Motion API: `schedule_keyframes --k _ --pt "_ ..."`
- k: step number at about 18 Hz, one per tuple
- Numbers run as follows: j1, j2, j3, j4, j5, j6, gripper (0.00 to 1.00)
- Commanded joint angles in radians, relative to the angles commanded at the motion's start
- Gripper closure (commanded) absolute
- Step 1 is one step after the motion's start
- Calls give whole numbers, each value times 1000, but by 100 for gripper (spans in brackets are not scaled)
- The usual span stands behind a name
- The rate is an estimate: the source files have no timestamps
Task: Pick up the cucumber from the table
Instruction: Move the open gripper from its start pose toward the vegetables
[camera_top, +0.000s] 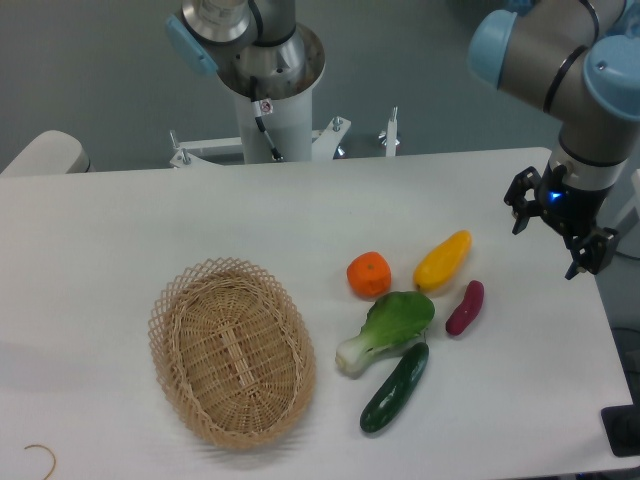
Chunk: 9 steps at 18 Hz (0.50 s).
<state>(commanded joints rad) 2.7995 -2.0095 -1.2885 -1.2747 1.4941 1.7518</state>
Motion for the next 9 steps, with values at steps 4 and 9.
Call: schedule_keyframes --k 4,9 --pt "-8 -5 -5 26 0 -11 0" --pt "-23 -14 -6 28 -3 -67 0"
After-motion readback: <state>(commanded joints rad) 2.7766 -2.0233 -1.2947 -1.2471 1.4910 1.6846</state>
